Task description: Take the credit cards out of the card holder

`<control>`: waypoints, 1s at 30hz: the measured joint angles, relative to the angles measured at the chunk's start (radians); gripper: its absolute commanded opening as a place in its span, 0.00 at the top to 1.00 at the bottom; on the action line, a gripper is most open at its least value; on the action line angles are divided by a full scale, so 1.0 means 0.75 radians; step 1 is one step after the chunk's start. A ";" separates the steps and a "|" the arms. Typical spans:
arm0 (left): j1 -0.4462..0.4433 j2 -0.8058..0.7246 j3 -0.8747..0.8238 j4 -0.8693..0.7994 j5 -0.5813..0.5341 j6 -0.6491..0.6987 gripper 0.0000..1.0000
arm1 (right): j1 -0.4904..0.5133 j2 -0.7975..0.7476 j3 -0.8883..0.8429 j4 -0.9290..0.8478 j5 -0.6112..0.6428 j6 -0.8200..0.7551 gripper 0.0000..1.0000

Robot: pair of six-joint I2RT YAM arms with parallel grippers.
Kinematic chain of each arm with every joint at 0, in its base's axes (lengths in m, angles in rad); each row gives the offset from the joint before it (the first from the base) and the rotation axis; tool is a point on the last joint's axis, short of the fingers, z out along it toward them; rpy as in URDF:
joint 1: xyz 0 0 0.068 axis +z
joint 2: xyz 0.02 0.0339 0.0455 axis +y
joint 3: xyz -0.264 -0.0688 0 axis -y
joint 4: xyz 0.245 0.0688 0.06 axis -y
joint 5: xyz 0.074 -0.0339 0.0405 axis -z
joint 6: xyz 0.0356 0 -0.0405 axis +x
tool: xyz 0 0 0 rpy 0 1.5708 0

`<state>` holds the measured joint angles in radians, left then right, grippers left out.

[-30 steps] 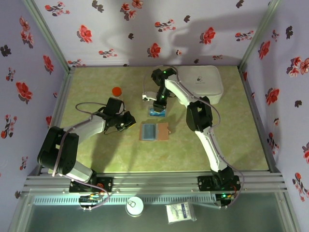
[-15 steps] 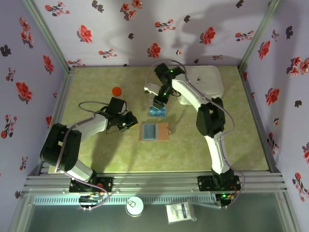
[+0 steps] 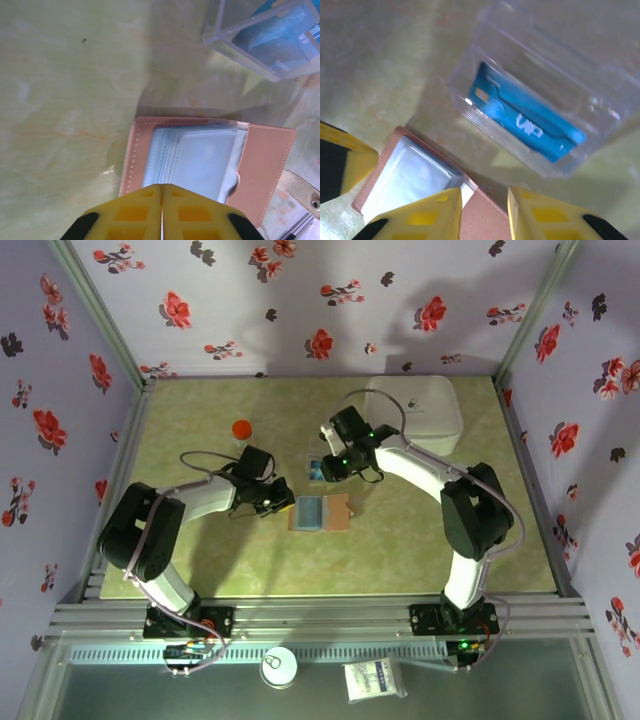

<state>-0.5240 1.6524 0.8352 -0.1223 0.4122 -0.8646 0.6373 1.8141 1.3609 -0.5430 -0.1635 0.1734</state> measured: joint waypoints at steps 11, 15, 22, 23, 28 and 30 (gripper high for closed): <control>-0.027 0.000 -0.057 0.079 0.000 -0.002 0.94 | 0.006 -0.067 -0.237 0.179 0.054 0.480 0.67; -0.031 0.000 -0.089 0.094 -0.001 -0.002 0.94 | -0.003 -0.021 -0.237 0.256 0.028 0.518 0.69; -0.035 -0.003 -0.115 0.121 -0.002 -0.012 0.94 | -0.024 0.055 -0.238 0.349 0.024 0.543 0.70; -0.036 -0.003 -0.115 0.123 -0.002 -0.014 0.94 | -0.027 0.059 -0.238 0.353 0.025 0.543 0.70; -0.037 -0.004 -0.115 0.125 -0.005 -0.022 0.94 | -0.041 0.071 -0.237 0.376 0.028 0.542 0.70; -0.038 -0.008 -0.116 0.124 -0.009 -0.022 0.94 | -0.041 0.072 -0.237 0.378 0.034 0.538 0.70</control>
<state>-0.5522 1.6463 0.7483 -0.0292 0.4057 -0.8814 0.6064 1.8679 1.1831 -0.2596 -0.1379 0.5770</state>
